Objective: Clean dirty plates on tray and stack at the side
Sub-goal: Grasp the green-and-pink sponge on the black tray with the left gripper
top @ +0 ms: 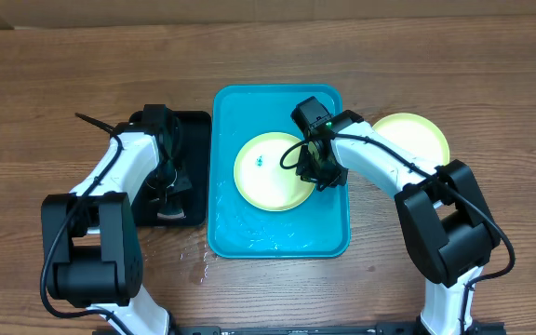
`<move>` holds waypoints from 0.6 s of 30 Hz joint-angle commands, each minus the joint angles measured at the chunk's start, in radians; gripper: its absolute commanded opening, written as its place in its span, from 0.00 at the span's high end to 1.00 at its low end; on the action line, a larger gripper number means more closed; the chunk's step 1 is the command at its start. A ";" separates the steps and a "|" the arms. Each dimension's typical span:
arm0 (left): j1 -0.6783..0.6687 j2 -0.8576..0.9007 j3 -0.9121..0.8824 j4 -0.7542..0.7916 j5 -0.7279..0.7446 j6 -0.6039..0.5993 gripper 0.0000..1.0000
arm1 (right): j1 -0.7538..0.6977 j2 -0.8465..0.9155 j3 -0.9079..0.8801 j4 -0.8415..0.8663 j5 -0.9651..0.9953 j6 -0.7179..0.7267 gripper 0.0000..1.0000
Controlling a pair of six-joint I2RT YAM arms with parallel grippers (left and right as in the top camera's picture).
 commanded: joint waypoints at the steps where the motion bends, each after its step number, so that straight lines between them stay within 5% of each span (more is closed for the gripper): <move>1: 0.004 0.016 0.021 -0.013 -0.013 0.011 0.96 | 0.006 -0.031 -0.013 0.004 0.016 0.008 0.69; 8: 0.016 -0.002 0.216 -0.114 -0.195 0.079 0.96 | 0.006 -0.031 -0.014 0.003 0.017 0.007 0.65; 18: 0.012 -0.005 0.288 -0.107 -0.079 0.166 0.96 | 0.006 -0.031 -0.019 0.011 0.017 0.007 0.62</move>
